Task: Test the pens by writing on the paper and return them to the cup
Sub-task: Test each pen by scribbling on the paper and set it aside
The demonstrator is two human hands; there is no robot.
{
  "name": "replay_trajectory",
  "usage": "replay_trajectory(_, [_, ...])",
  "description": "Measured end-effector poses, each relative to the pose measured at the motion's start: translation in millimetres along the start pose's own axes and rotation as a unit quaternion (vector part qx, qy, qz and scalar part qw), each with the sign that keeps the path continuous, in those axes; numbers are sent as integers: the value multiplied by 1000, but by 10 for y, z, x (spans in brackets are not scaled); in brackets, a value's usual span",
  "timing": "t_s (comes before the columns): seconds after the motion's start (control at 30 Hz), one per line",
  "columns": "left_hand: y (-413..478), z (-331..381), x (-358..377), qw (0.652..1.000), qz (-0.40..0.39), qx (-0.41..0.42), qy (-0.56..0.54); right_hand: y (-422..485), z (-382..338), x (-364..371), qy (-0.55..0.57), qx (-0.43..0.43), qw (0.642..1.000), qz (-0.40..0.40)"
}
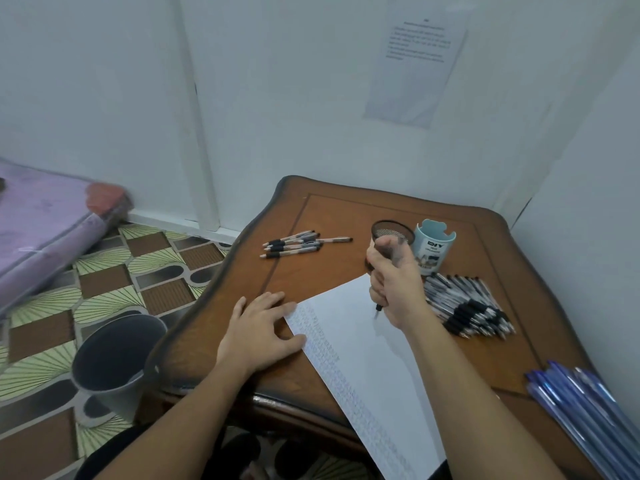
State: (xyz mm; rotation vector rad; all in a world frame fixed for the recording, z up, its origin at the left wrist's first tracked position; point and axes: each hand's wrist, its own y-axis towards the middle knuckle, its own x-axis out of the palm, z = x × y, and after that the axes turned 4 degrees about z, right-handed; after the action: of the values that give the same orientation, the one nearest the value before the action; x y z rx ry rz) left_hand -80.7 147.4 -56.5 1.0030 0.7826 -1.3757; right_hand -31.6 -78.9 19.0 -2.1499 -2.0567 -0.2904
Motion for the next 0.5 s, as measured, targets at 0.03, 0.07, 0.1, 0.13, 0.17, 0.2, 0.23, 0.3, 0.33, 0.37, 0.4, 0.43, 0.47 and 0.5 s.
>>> replay_trajectory(0.03, [-2, -2, 2, 1000, 3, 0, -3, -38, 1, -23, 1, 1, 1000, 6])
replay_trajectory(0.07, [-1, -4, 7, 1000, 5, 0, -5, -75, 10, -50, 6, 6, 1000, 8])
replay_trajectory(0.1, [1, -6, 8, 1000, 7, 0, -4, -115, 20, -74, 9, 17, 1000, 4])
replay_trajectory(0.13, [4, -8, 14, 1000, 6, 0, -2, -162, 37, -103, 3, 33, 999, -4])
replay_trajectory(0.17, [8, -12, 16, 1000, 5, 2, 1, -206, 61, -136, -17, 54, 998, -10])
replay_trajectory(0.2, [11, -17, 19, 1000, 3, 3, 3, -251, 103, -179, -44, 77, 996, -15])
replay_trajectory(0.23, [14, -23, 24, 1000, 1, 4, 4, -304, 151, -213, -64, 95, 993, -17])
replay_trajectory(0.3, [26, -32, 28, 1000, 0, 5, 4, -404, 247, -271, -77, 105, 991, -25])
replay_trajectory(0.33, [27, -36, 28, 1000, 0, 5, 5, -450, 305, -297, -77, 103, 991, -34])
replay_trajectory(0.37, [25, -37, 29, 1000, 0, 5, 7, -492, 364, -319, -76, 99, 991, -43])
replay_trajectory(0.4, [24, -39, 32, 1000, 1, 6, 8, -536, 409, -322, -76, 94, 991, -51])
replay_trajectory(0.43, [24, -43, 34, 1000, 2, 5, 8, -571, 456, -323, -75, 94, 991, -56])
replay_trajectory(0.47, [23, -46, 36, 1000, 3, 4, 7, -596, 502, -320, -75, 93, 991, -56])
replay_trajectory(0.5, [24, -48, 39, 1000, 4, 4, 4, -612, 536, -321, -77, 92, 991, -55])
